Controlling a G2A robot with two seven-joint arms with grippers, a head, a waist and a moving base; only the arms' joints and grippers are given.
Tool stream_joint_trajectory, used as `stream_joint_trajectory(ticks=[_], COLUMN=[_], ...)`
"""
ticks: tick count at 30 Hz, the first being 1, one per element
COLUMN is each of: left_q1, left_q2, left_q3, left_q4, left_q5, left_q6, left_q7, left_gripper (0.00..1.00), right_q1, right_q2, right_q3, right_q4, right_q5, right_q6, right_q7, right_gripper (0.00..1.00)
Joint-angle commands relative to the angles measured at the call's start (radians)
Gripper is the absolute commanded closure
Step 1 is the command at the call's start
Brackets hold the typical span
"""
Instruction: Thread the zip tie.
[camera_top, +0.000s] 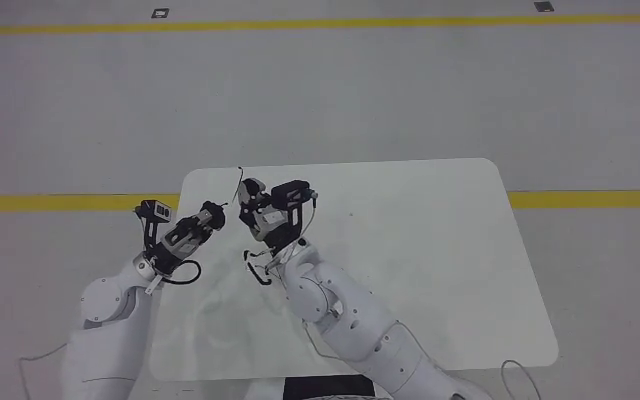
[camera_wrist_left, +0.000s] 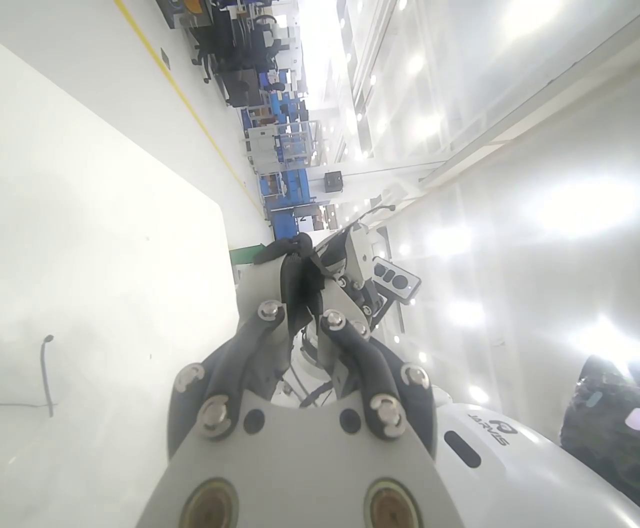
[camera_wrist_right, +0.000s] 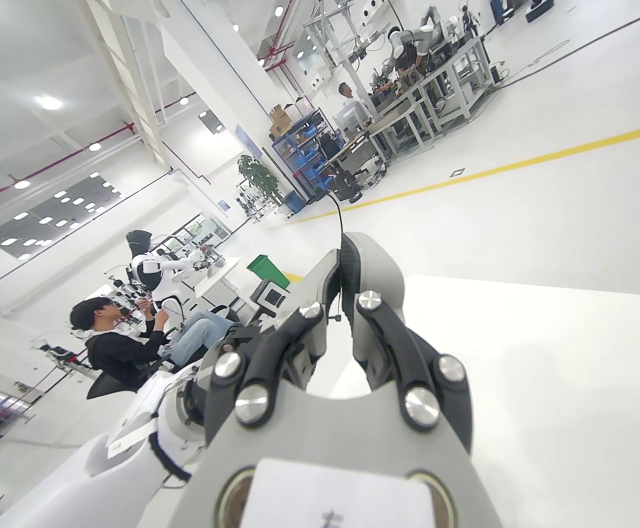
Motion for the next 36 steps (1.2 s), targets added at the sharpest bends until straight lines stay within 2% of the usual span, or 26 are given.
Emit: stream_joint_trajectory(ticks=[1,10,20,29,36], left_q1=[0.000,0.000,0.000,0.000,0.000], left_q2=[0.000,0.000,0.000,0.000,0.000], left_q3=[0.000,0.000,0.000,0.000,0.000], left_q4=[0.000,0.000,0.000,0.000,0.000], left_q5=[0.000,0.000,0.000,0.000,0.000], left_q6=[0.000,0.000,0.000,0.000,0.000], left_q7=[0.000,0.000,0.000,0.000,0.000], left_gripper=[1.00,1.00,1.00,1.00,1.00], right_q1=[0.006,0.040,0.060,0.049,0.035], right_q2=[-0.003,-0.017,-0.030,-0.032,-0.030], right_q3=[0.000,0.003,-0.002,0.010,0.019], right_q4=[0.014,0.073,0.114,0.111,0.094], right_q5=[0.013,0.063,0.073,0.067,0.059], right_q6=[-0.010,-0.061,-0.067,-0.072,-0.098], right_q7=[-0.004,-0.008,-0.011,-0.015,-0.016], right_gripper=[1.00,1.00,1.00,1.00,1.00])
